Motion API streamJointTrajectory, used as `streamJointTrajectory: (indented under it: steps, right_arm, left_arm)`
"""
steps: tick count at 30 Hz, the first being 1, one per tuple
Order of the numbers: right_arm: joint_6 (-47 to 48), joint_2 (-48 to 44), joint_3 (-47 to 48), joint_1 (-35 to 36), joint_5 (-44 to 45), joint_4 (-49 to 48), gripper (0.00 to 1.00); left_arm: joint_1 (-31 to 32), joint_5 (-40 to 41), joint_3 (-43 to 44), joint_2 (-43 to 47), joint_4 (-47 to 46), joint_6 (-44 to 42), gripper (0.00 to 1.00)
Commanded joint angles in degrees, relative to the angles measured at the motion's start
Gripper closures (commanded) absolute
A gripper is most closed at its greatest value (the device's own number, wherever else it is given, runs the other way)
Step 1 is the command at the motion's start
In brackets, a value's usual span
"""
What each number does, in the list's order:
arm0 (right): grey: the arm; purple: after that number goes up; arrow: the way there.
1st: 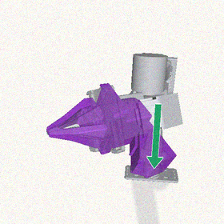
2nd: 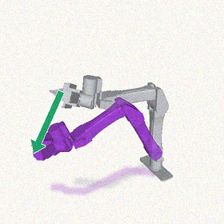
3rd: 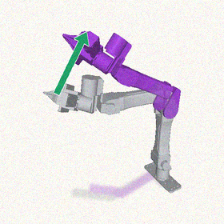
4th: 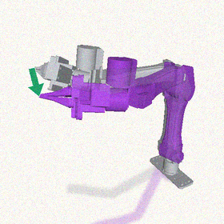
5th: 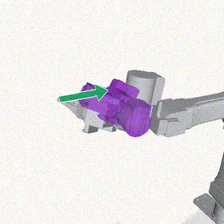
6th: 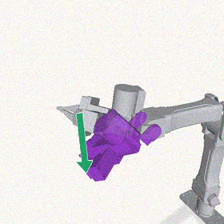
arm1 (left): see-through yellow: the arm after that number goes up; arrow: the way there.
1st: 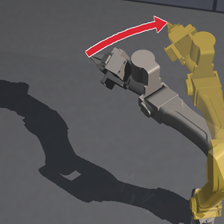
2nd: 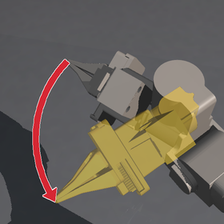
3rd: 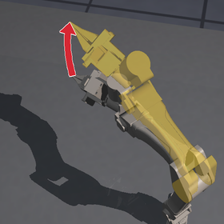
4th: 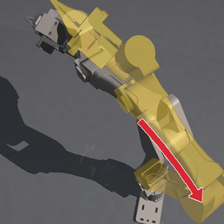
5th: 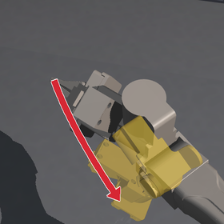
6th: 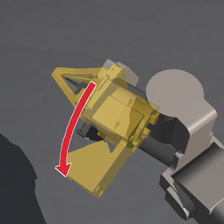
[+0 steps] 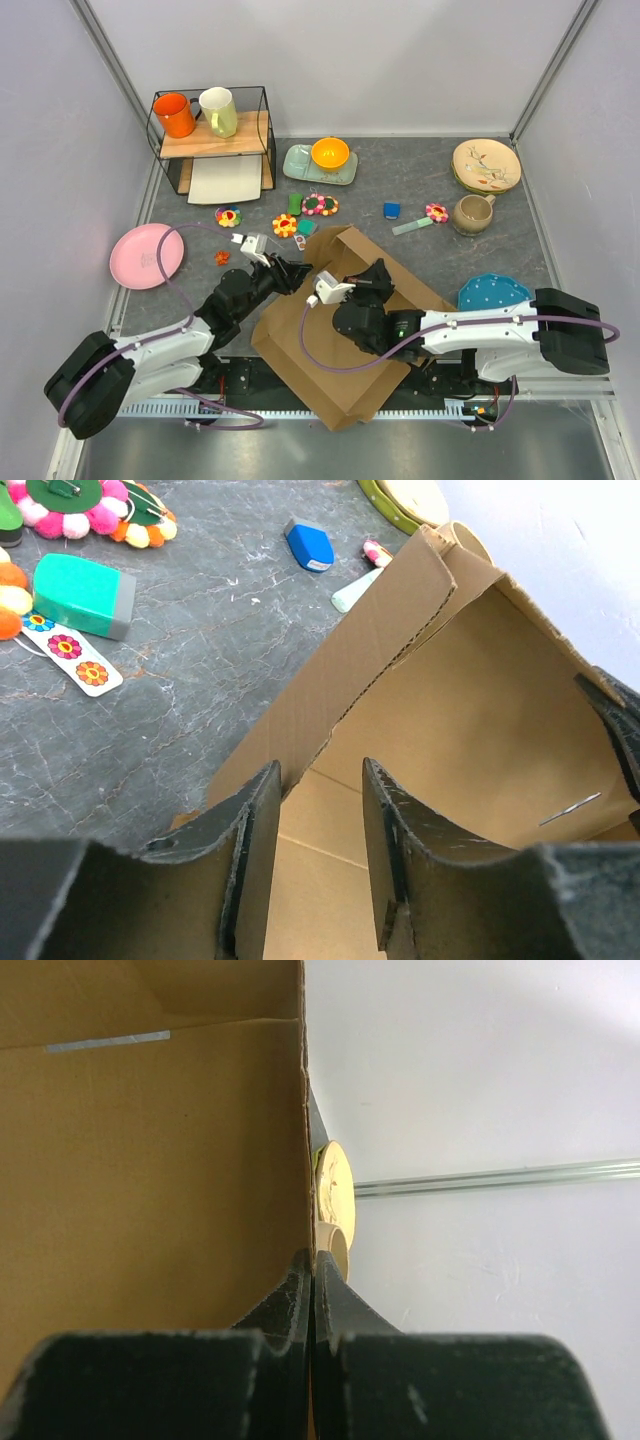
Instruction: Fold the paper box
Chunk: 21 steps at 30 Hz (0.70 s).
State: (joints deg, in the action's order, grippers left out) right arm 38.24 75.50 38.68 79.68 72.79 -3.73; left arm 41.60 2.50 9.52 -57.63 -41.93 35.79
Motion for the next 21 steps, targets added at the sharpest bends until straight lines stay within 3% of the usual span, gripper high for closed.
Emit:
streamJointTrajectory:
  steps: [1,5,9,14,21]
  right_arm:
    - [-0.45,2.10,-2.20,1.71,-0.20,-2.33,1.00]
    - [1.04,3.77,-2.03,2.06,1.21,-2.95,1.00]
    - [2.10,5.09,-1.85,2.50,3.05,-3.48,1.00]
    - [2.28,4.21,-1.59,3.37,2.79,-3.39,1.00]
    - [1.13,1.75,-1.14,4.43,0.60,-1.11,1.00]
  left_arm:
    - [0.14,1.10,1.56,2.86,2.47,-2.74,0.54]
    - [0.23,1.45,1.99,5.50,5.88,-2.39,0.54]
    - [0.23,3.03,4.36,13.30,19.03,-0.38,0.53]
    - [0.14,6.89,0.60,21.06,20.23,-0.72,0.44]
    - [0.23,7.95,2.96,14.39,18.03,-3.01,0.42]
